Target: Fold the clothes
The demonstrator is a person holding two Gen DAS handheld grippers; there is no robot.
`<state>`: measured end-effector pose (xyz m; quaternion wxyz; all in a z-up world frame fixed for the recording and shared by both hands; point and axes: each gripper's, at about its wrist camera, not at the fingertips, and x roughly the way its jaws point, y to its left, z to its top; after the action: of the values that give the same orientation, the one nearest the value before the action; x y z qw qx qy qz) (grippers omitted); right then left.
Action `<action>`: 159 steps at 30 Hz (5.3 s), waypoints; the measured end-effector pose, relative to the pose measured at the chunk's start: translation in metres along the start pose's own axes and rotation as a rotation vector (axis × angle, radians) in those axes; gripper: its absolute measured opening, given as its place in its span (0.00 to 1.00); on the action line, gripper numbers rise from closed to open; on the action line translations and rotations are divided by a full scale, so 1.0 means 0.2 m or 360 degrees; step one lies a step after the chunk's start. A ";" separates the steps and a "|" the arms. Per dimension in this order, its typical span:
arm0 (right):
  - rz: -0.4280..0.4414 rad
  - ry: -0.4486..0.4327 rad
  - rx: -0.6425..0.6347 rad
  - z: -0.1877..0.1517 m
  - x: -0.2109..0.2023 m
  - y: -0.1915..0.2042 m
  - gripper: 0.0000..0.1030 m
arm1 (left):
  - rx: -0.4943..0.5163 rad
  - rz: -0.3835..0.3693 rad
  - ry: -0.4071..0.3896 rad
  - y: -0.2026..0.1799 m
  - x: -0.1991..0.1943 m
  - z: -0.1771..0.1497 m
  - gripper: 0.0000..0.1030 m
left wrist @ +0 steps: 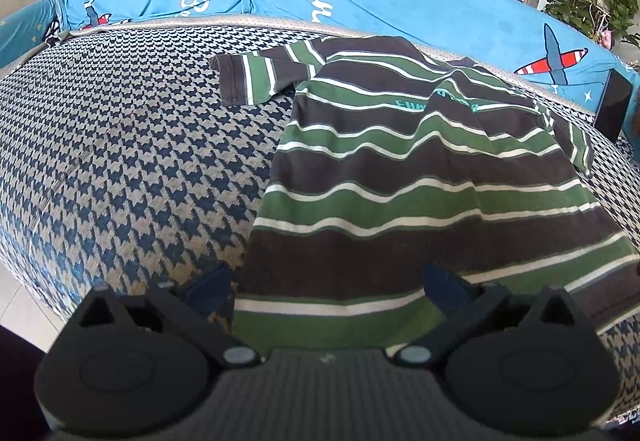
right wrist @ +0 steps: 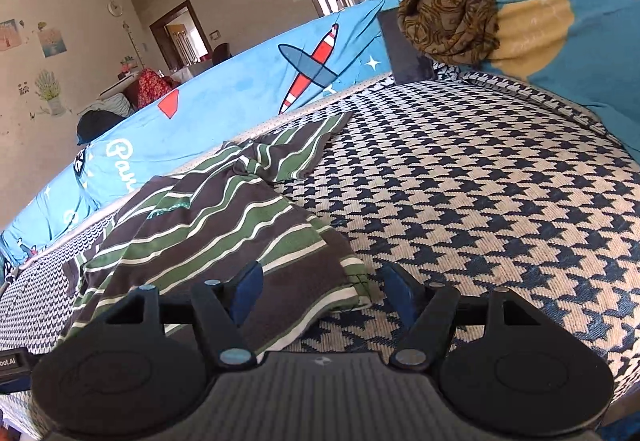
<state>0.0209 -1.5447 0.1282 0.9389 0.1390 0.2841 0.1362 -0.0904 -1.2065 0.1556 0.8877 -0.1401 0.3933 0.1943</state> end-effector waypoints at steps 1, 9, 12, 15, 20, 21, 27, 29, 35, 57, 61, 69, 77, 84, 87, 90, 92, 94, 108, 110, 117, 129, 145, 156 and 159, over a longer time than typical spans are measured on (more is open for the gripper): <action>-0.0001 -0.0002 -0.0010 0.00 0.01 0.01 0.65 | 0.0001 0.0003 0.0010 0.00 0.01 0.00 1.00; 0.0034 0.0046 0.0041 0.01 0.01 0.04 0.15 | -0.0065 0.0031 0.0064 0.07 0.04 -0.01 1.00; 0.0056 0.0021 0.0073 0.03 -0.04 0.04 0.10 | -0.0099 0.0034 0.0068 0.10 0.04 -0.01 1.00; 0.0107 -0.0022 0.0095 0.07 -0.13 0.06 0.09 | -0.0110 0.0041 0.0067 0.11 0.04 0.00 1.00; 0.0109 -0.0107 0.0109 0.13 -0.29 0.09 0.08 | -0.0121 0.0060 0.0060 0.12 0.03 0.00 1.00; 0.0083 -0.0122 0.0115 0.14 -0.32 0.10 0.08 | -0.0122 0.0060 0.0061 0.12 0.03 0.00 1.00; -0.0199 -0.0141 0.0110 0.14 -0.42 0.03 0.04 | -0.0112 0.0058 0.0062 0.13 0.01 -0.01 1.00; -0.0185 -0.0103 0.0142 0.12 -0.41 0.00 0.05 | -0.0109 0.0055 0.0058 0.13 0.00 -0.02 1.00; -0.0123 -0.0060 0.0154 0.10 -0.36 -0.05 0.13 | -0.0056 0.0031 0.0054 0.08 -0.02 -0.05 1.00; -0.0107 0.0021 0.0274 0.00 -0.07 -0.09 0.37 | 0.0001 0.0036 0.0104 0.06 0.01 -0.09 1.00; -0.0053 0.0079 0.0244 0.00 -0.06 -0.07 0.09 | -0.0011 0.0048 0.0105 0.07 0.02 -0.09 1.00; -0.0141 -0.0031 0.0081 0.00 -0.37 0.02 0.07 | -0.0067 0.0078 0.0104 0.12 0.01 -0.08 1.00; -0.0303 -0.0014 -0.0004 -0.04 -0.36 0.03 0.22 | -0.0117 0.0118 0.0096 0.16 0.01 -0.07 1.00; 0.0025 0.0060 -0.0192 -0.09 -0.35 0.16 0.38 | -0.0136 0.0102 0.0060 0.19 -0.02 -0.04 1.00; 0.0163 0.0119 -0.0292 -0.12 -0.33 0.23 0.38 | -0.0124 0.0089 0.0025 0.20 -0.05 -0.01 1.00; 0.0308 0.0204 -0.0405 -0.18 -0.30 0.33 0.38 | -0.0097 0.0130 0.0012 0.21 -0.06 0.01 1.00; 0.0395 0.0249 -0.0485 -0.23 -0.28 0.40 0.39 | -0.0074 0.0148 0.0012 0.21 -0.07 0.04 1.00; 0.0463 0.0277 -0.0595 -0.28 -0.28 0.48 0.39 | -0.0057 0.0144 0.0001 0.23 -0.09 0.07 1.00; 0.0819 0.0381 -0.1210 -0.58 -0.26 0.96 0.40 | -0.0063 0.0031 -0.0037 0.37 -0.17 0.26 1.00; 0.0822 0.0365 -0.1295 -0.61 -0.25 1.01 0.40 | -0.0043 0.0034 -0.0036 0.37 -0.16 0.26 1.00; 0.0799 0.0271 -0.1632 -0.75 -0.21 1.14 0.55 | -0.0089 0.0010 -0.0035 0.41 -0.16 0.25 1.00; 0.0610 0.0071 -0.2246 -1.02 -0.09 1.27 0.64 | -0.0203 0.0003 -0.0019 0.48 -0.15 0.24 1.00; 0.1033 0.0548 -0.1287 -0.69 -0.05 1.33 0.04 | -0.0385 0.0095 -0.0246 0.57 -0.26 0.25 1.00; 0.0984 0.0367 -0.1450 -0.73 -0.12 1.34 0.16 | -0.0394 0.0106 -0.0229 0.57 -0.25 0.25 1.00; 0.0920 0.0244 -0.1562 -0.77 -0.14 1.32 0.36 | -0.0378 0.0097 -0.0229 0.55 -0.24 0.25 1.00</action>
<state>-0.1363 -1.2811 0.1088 0.7947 -0.2514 0.2052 0.5129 -0.1388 -1.1007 0.2140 0.8844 -0.2178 0.3069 0.2760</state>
